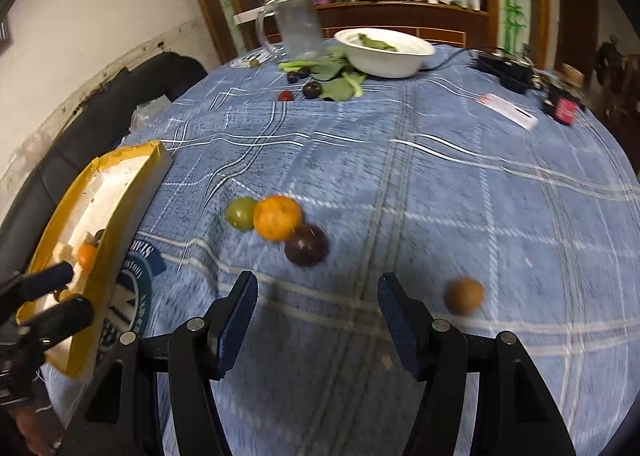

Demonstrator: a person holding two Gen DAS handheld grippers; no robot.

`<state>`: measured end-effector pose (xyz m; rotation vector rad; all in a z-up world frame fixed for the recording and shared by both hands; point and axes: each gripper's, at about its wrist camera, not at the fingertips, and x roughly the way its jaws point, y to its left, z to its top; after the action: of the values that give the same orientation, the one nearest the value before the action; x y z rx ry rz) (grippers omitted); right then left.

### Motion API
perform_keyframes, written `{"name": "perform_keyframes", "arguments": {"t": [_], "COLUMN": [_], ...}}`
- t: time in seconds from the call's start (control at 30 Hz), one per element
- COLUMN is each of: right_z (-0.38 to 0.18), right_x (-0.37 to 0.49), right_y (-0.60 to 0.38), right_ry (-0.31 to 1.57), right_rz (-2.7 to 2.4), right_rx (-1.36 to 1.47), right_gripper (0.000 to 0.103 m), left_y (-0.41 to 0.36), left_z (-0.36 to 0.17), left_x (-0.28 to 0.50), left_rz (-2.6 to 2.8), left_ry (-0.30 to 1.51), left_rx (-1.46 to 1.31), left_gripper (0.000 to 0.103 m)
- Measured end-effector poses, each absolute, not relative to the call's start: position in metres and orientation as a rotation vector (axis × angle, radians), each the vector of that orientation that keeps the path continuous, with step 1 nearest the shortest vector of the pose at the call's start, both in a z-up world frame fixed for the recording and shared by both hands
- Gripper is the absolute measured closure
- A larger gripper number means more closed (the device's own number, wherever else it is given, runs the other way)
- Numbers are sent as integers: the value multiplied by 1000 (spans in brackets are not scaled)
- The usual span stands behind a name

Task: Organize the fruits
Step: 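Grasp an orange with the left gripper while the right grasps a dark plum, then carry the orange and plum over the tray and open both grippers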

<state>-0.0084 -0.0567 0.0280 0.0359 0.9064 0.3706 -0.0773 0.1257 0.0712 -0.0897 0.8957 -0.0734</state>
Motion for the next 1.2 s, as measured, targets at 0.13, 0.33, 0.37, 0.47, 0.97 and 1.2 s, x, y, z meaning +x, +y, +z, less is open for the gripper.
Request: {"name": "perform_keyframes", "arguments": {"t": [0.13, 0.33, 0.37, 0.47, 0.97, 1.2], "right_z": [21, 16, 16, 18, 17, 28], "right_x": [4, 9, 10, 10, 21, 16], "right_y": [-45, -38, -40, -55, -96, -101], "right_ry": [908, 890, 892, 883, 936, 874], "right_rz": [394, 413, 417, 384, 305, 247], "right_rx": [26, -6, 5, 39, 165, 138], "right_gripper": [49, 74, 76, 76, 76, 76], "left_y": [124, 104, 99, 83, 29, 36], "left_z": [71, 64, 62, 55, 30, 32], "left_x": [-54, -21, -16, -2, 38, 34], "left_rz": [-104, -156, -165, -189, -361, -376], "left_ry": [895, 918, 927, 944, 909, 914], "left_rx": [-91, -39, -22, 32, 261, 237], "left_gripper": [33, 44, 44, 44, 59, 60]}}
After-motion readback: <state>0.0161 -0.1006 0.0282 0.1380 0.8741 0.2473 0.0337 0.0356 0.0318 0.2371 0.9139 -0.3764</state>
